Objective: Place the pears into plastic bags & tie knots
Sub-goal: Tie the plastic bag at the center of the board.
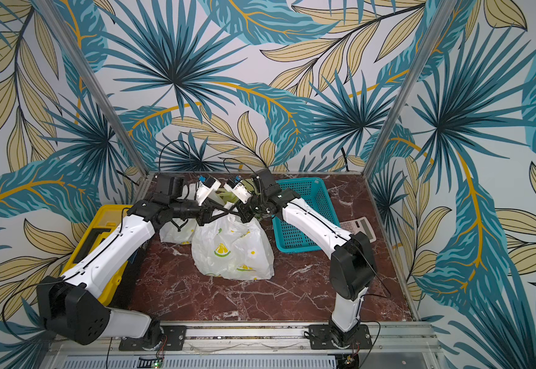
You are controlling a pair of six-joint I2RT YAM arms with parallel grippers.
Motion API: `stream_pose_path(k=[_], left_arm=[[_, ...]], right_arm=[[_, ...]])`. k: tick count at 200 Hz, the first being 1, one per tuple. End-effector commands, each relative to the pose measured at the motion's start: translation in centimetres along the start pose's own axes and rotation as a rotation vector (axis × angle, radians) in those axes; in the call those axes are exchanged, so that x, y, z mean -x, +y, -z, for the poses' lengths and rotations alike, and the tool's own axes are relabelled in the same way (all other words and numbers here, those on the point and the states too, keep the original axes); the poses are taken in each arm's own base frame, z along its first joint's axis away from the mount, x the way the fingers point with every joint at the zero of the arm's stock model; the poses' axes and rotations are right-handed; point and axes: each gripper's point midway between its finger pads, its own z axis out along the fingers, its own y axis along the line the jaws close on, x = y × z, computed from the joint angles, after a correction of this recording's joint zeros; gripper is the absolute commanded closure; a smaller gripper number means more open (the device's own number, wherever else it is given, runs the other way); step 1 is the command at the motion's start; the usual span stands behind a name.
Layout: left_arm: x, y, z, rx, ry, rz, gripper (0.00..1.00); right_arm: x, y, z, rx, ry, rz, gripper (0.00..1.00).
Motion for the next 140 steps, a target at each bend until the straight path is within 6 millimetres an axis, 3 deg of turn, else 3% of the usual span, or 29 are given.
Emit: stream_pose_path(k=[1, 15, 33, 45, 56, 88, 98, 120, 140], left_arm=[[-1.2, -0.3, 0.4, -0.017, 0.004, 0.015, 0.68], [-2.2, -0.1, 0.0, -0.021, 0.018, 0.034, 0.64], [-2.1, -0.5, -0.3, -0.050, -0.010, 0.047, 0.64], [-2.1, -1.4, -0.7, -0.082, -0.009, 0.046, 0.66], [-2.1, -2.6, -0.5, -0.123, -0.013, 0.049, 0.69], [-0.8, -7.3, 0.9, -0.223, -0.059, 0.001, 0.66], [-0.7, -7.9, 1.3, -0.228, -0.065, 0.000, 0.64], [-0.2, -8.1, 3.1, -0.190, -0.108, -0.014, 0.53], [1.2, -7.7, 5.8, -0.135, -0.178, 0.000, 0.49]], right_arm=[[0.7, -0.8, 0.7, -0.060, -0.046, 0.039, 1.00], [0.9, -0.9, 0.7, -0.068, -0.065, 0.047, 1.00], [1.3, -1.4, 0.4, -0.105, -0.088, 0.059, 1.00], [1.7, -1.9, 0.4, -0.152, -0.110, 0.069, 1.00], [3.4, -2.1, 0.9, -0.183, -0.188, 0.086, 1.00], [7.6, 1.1, 3.9, -0.085, -0.506, 0.110, 1.00], [8.5, 2.2, 4.6, -0.031, -0.602, 0.105, 1.00], [8.4, 3.1, 4.2, 0.062, -0.650, 0.070, 1.00], [7.6, 3.3, 3.7, 0.091, -0.668, 0.062, 1.00]])
